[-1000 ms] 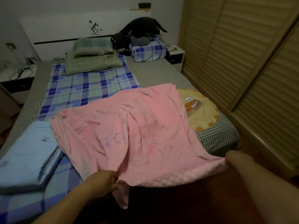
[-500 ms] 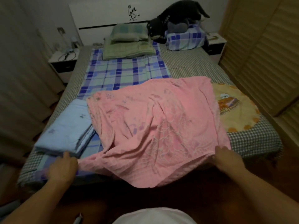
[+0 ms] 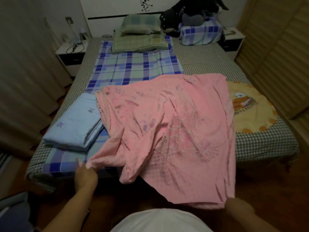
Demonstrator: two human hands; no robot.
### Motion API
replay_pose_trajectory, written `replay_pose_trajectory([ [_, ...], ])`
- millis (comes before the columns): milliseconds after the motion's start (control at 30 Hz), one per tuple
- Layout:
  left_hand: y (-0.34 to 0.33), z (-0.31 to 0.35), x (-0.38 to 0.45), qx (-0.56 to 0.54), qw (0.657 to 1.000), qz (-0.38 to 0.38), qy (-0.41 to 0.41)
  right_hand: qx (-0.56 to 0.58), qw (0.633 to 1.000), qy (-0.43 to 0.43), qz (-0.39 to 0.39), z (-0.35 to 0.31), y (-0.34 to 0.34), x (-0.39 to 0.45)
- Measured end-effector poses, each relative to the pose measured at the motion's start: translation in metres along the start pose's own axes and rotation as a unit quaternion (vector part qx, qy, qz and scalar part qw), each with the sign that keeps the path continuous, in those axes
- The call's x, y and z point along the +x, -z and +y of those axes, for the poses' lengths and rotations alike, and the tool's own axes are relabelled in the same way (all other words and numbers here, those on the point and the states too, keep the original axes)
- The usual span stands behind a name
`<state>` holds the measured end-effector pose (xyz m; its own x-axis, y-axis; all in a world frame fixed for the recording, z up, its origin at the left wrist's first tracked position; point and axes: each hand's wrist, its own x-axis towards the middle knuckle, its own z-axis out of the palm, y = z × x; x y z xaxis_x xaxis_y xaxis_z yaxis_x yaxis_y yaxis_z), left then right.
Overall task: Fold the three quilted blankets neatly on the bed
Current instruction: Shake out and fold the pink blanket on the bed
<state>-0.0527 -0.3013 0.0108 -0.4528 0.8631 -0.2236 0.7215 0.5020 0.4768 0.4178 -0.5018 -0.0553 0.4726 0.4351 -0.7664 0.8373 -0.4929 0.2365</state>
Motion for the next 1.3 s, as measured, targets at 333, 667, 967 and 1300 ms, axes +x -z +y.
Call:
replay_pose_trajectory([
  [333, 0.026, 0.03, -0.001, -0.056, 0.972, 0.029, -0.227, -0.063, 0.963, 0.247, 0.092, -0.026, 0.097, 0.0],
  [667, 0.229, 0.163, 0.126, -0.15, 0.952, 0.254, -0.078, 0.428, 0.752, 0.062, 0.498, -0.065, 0.389, -0.035],
  [967, 0.163, 0.146, 0.235, 0.047, 0.967, 0.094, -0.233, 0.194, 0.906, -0.043, 0.375, -0.105, 0.417, 0.06],
  [1300, 0.092, 0.13, 0.324, 0.059, 0.922, -0.191, -0.333, 0.22, 0.842, 0.493, 0.014, -0.526, 0.365, -0.052],
])
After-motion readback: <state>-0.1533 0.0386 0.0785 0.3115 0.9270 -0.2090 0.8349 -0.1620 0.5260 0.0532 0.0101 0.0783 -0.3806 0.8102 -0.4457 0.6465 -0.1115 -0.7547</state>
